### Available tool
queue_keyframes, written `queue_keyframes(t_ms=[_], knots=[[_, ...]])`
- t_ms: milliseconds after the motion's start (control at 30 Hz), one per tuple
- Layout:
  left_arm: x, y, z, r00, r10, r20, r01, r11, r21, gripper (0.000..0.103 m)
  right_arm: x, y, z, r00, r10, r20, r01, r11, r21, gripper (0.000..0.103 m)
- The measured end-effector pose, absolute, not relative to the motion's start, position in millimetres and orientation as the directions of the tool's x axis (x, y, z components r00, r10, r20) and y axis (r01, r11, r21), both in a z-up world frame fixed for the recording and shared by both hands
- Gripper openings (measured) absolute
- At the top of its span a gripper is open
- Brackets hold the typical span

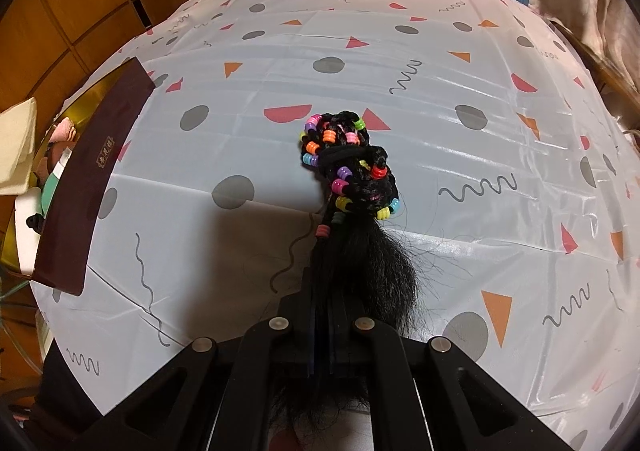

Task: Organize soft objects
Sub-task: 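Lower the beige cloth into the gold tray and open the left gripper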

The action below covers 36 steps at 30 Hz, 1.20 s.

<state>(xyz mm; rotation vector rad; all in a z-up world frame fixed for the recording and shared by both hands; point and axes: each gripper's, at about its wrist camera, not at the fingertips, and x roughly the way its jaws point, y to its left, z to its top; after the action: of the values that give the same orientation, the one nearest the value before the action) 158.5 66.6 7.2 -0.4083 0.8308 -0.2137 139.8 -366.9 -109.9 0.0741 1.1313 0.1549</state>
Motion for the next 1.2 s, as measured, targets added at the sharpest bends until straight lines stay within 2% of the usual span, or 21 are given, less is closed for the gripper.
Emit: queue_keyframes(t_ms=[167,367,700,1200], knots=[[180,62,-17,0.620,-0.299,-0.725,-0.021,0.918,-0.397,0.008,140,-366,-111,0.418,0.155,-0.895,-0.085,0.988,0.132,0.004],[191,52,-41,0.591,-0.210,-0.779,-0.051,0.954,-0.296,0.010,141,-368,-111,0.418,0.159,-0.894,-0.082,0.987,0.138,0.004],[180,48,-42,0.612,-0.089,-0.786,-0.065,0.985,-0.162,0.012,142,-365,-111,0.421,0.136,-0.897,-0.089,0.990,0.108,0.004],[148,48,-31,0.655,-0.076,-0.751,-0.038,0.990,-0.134,0.012,136,-353,-110,0.441,0.056,-0.896,-0.057,0.998,0.035,0.004]])
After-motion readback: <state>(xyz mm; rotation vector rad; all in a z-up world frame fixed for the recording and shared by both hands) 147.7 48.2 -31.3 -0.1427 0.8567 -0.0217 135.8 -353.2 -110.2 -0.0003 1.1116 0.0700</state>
